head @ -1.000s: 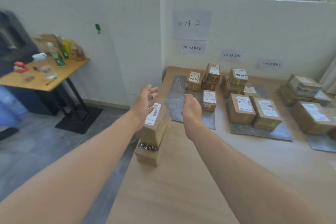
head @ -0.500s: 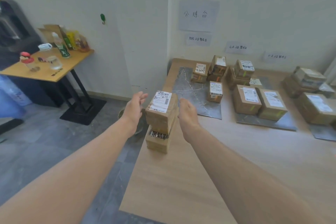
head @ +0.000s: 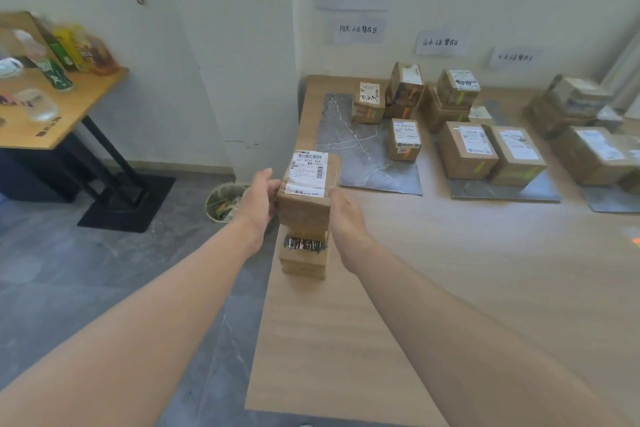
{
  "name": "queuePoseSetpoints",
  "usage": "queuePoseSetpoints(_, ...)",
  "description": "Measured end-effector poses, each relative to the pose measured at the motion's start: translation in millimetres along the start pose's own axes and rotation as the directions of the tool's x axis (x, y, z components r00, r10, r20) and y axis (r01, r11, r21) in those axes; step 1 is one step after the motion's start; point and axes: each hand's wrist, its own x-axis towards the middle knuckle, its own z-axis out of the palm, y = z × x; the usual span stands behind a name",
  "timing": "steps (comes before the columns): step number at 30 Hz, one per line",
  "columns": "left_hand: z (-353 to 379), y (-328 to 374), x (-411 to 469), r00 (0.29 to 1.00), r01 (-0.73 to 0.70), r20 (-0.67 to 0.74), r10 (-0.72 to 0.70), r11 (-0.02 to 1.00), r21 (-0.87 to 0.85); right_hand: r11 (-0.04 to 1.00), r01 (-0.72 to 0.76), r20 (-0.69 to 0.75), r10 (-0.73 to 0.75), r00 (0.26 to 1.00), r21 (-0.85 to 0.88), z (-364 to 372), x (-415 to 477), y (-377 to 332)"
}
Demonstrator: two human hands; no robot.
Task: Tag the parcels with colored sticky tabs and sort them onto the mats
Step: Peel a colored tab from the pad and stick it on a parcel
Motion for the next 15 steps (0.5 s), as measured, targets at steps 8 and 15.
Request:
queuePoseSetpoints(8, 18.7, 34.3, -21.8, 0.995, -0.055, 0.084, 0.057, 0.998, -0.029, 0.996, 0.091, -0.100, -0.089, 0.991, 0.016, -28.0, -19.2, -33.8)
queuePoseSetpoints(15, 69.4, 62.9, -73.4, 0.968, -0.092, 0.236, 0.087, 0.996, 0.014, 0.988, 0.150, -0.212, -0.140, 0.967, 0.032, -90.4, -54.8, -58.1)
